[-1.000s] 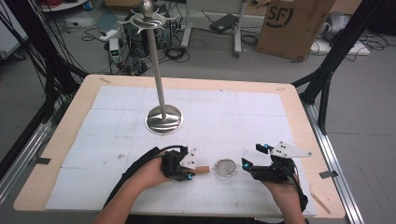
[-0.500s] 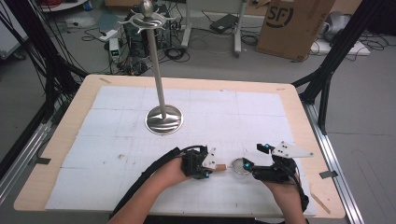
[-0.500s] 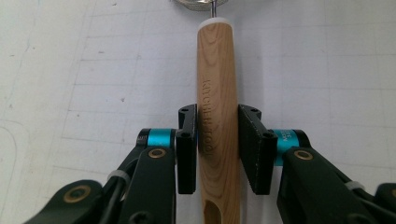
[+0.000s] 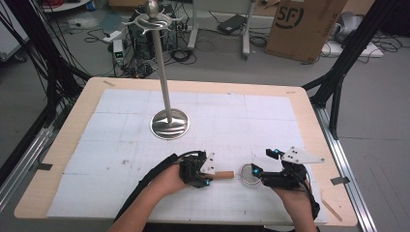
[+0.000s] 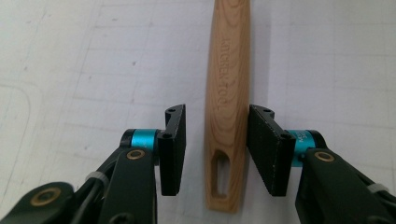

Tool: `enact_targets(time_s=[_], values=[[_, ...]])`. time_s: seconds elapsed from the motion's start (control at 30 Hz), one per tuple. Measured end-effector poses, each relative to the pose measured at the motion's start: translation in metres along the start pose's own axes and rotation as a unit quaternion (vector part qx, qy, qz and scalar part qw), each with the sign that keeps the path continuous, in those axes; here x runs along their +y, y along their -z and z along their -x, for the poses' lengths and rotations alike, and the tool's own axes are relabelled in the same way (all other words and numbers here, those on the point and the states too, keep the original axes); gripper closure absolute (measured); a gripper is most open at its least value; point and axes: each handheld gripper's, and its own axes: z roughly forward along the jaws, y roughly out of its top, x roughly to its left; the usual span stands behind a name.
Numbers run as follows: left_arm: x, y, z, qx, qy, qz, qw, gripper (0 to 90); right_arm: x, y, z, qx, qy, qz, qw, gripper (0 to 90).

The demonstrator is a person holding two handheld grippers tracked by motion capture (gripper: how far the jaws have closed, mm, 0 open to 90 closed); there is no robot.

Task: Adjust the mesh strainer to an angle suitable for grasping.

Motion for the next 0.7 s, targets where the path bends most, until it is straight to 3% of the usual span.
enact_targets(time_s=[0.23,0.47,0.7], values=[[-0.009,0.005,-0.011,0.027,0.034,0.003,0.999,58.2,0.0,-0.001,-0.001,0.001,-0.001,-0.004,1.0,19.5],[-0.011,0.002,-0.018,0.044,0.051,0.006,0.9977,58.6,0.0,0.0,0.0,0.001,-0.002,-0.003,1.0,19.5],[-0.014,-0.002,-0.025,0.059,0.078,0.014,0.9951,58.0,0.0,0.0,-0.001,0.001,-0.001,0.0,1.0,19.5]])
